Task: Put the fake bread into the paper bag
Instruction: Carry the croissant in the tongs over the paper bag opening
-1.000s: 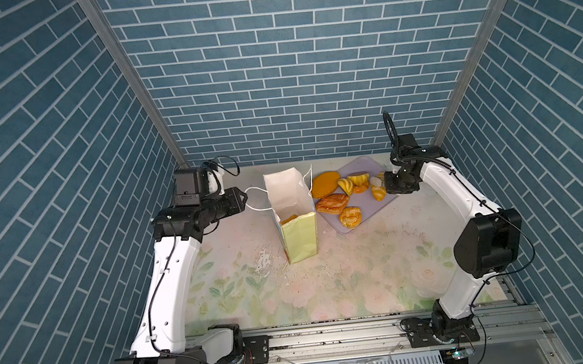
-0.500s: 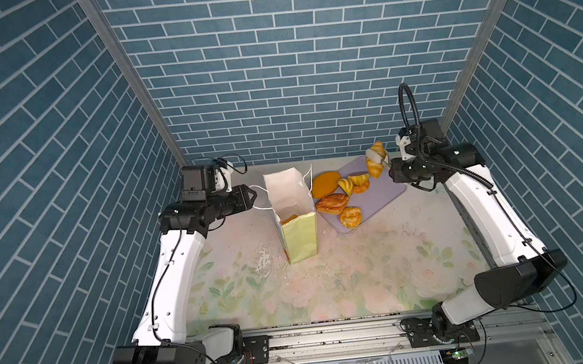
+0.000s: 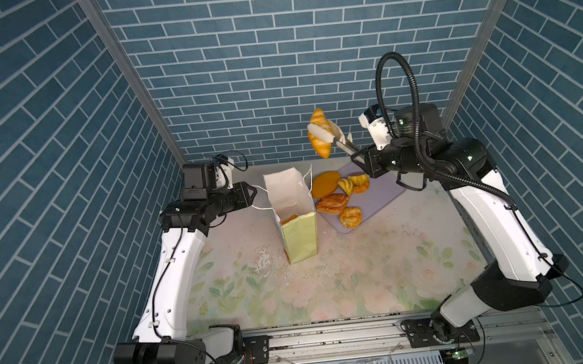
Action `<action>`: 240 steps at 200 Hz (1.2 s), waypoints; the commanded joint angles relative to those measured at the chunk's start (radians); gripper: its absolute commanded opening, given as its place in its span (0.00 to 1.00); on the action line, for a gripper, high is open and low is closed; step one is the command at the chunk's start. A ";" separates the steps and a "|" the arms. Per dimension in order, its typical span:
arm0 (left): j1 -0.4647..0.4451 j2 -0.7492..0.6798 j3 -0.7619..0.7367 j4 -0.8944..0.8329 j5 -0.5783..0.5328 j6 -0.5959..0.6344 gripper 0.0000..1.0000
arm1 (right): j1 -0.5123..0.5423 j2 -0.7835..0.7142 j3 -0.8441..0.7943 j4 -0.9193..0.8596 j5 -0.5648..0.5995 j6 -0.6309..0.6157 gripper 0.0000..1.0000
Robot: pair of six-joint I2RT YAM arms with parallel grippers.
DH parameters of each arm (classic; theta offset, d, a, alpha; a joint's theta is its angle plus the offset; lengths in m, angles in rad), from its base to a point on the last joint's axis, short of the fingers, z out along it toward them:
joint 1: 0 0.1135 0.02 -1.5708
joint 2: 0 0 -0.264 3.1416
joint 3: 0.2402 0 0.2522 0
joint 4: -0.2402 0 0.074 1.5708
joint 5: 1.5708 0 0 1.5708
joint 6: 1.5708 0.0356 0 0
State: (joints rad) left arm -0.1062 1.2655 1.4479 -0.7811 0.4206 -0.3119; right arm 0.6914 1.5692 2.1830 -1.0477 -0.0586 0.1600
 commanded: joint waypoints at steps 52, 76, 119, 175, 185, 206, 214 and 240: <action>-0.013 0.018 -0.029 0.054 -0.012 -0.033 0.16 | 0.175 0.172 0.179 -0.137 0.034 -0.141 0.16; -0.013 0.020 -0.043 0.065 -0.018 -0.047 0.05 | 0.183 0.176 0.136 -0.167 0.047 -0.134 0.16; -0.013 0.025 -0.062 0.090 -0.014 -0.076 0.02 | 0.189 0.163 0.056 -0.176 0.014 -0.130 0.20; -0.006 0.023 -0.064 0.108 -0.049 -0.094 0.00 | 0.189 0.236 0.104 -0.205 0.033 -0.173 0.44; 0.004 0.021 -0.061 0.110 -0.047 -0.099 0.00 | 0.188 0.256 0.134 -0.205 0.031 -0.182 0.47; 0.025 0.007 -0.074 0.119 -0.048 -0.113 0.00 | 0.186 0.297 0.203 -0.204 0.029 -0.200 0.48; 0.032 -0.001 -0.079 0.124 -0.053 -0.116 0.00 | 0.186 0.311 0.230 -0.205 0.027 -0.204 0.48; 0.055 -0.026 -0.097 0.119 -0.072 -0.120 0.00 | 0.179 0.329 0.295 -0.197 0.034 -0.202 0.48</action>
State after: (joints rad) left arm -0.0731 1.2736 1.3727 -0.6731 0.3771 -0.4206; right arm 0.8768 1.8992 2.4104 -1.2572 -0.0372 -0.0017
